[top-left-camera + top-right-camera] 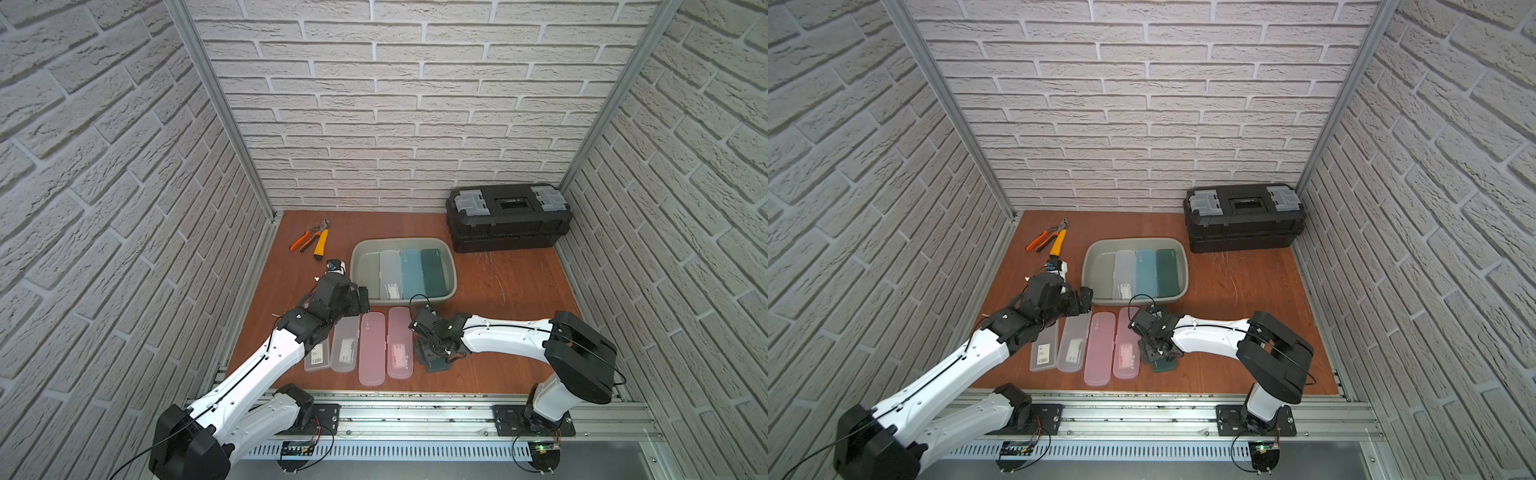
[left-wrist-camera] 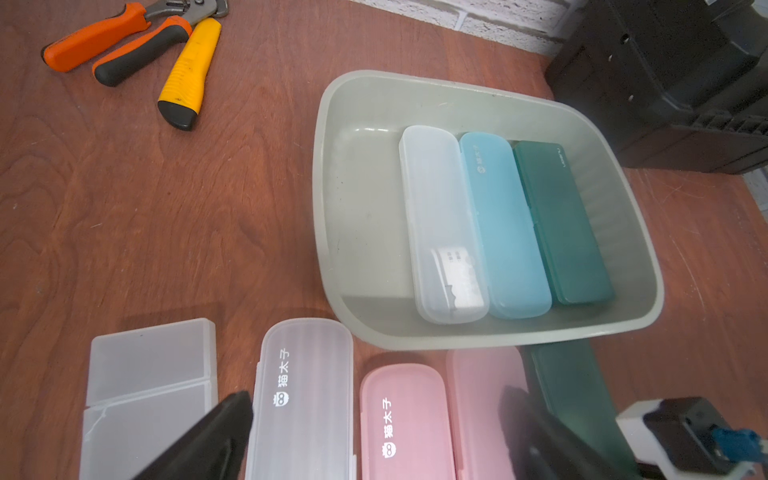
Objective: Put the pencil case into the storage box
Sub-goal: Pick up the pencil case from the center of the board.
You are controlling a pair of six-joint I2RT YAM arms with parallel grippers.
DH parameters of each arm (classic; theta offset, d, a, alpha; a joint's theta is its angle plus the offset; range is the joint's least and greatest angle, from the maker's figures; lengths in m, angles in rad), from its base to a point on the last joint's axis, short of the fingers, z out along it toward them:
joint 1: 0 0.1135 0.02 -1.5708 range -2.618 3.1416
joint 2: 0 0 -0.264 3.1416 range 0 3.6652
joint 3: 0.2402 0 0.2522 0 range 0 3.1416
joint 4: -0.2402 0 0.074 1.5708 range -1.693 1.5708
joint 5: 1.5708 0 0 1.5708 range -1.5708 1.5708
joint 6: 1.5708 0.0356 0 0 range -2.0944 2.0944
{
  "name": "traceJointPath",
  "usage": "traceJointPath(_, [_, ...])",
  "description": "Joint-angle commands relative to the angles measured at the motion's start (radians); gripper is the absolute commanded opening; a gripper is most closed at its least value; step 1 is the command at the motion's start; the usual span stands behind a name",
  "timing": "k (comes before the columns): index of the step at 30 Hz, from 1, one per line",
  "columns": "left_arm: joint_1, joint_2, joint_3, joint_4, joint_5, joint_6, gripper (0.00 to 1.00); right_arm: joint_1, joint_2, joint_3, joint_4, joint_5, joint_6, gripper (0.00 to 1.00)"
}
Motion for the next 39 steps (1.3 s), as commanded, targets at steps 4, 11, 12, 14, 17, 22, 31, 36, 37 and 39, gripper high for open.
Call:
traceJointPath(4, [0.0,-0.004,-0.017,0.03,-0.002,0.005,0.98,0.005,-0.054,-0.06,-0.085,0.045,0.022,0.89])
traceJointPath(11, [0.001,-0.006,-0.009,0.021,-0.009,0.009,0.99,0.005,-0.068,-0.1,-0.04,0.016,0.037,0.78])
traceJointPath(12, [0.001,-0.01,-0.005,0.015,-0.014,0.014,0.98,0.005,-0.079,-0.106,-0.041,0.019,0.039,0.76])
traceJointPath(14, [0.001,-0.022,0.004,0.001,-0.028,0.022,0.98,0.005,-0.119,-0.124,-0.044,0.025,0.04,0.71])
traceJointPath(17, [0.002,-0.042,0.022,-0.012,-0.039,0.031,0.99,0.008,-0.192,-0.15,-0.052,0.016,0.03,0.64])
traceJointPath(22, [0.007,-0.075,0.062,-0.032,-0.053,0.043,0.99,0.022,-0.29,-0.156,-0.115,-0.031,-0.032,0.58])
traceJointPath(31, [0.071,-0.11,0.119,-0.022,-0.033,0.103,0.98,0.066,-0.448,-0.111,-0.212,-0.072,-0.113,0.52])
traceJointPath(36, [0.188,-0.044,0.243,-0.051,0.152,0.131,0.98,0.066,-0.451,-0.015,-0.179,-0.091,-0.134,0.51])
traceJointPath(37, [0.212,-0.021,0.284,-0.074,0.172,0.153,0.99,0.066,-0.441,0.008,-0.167,-0.096,-0.137,0.51])
traceJointPath(39, [0.266,0.02,0.352,-0.114,0.224,0.191,0.98,0.064,-0.413,0.056,-0.14,-0.079,-0.142,0.5])
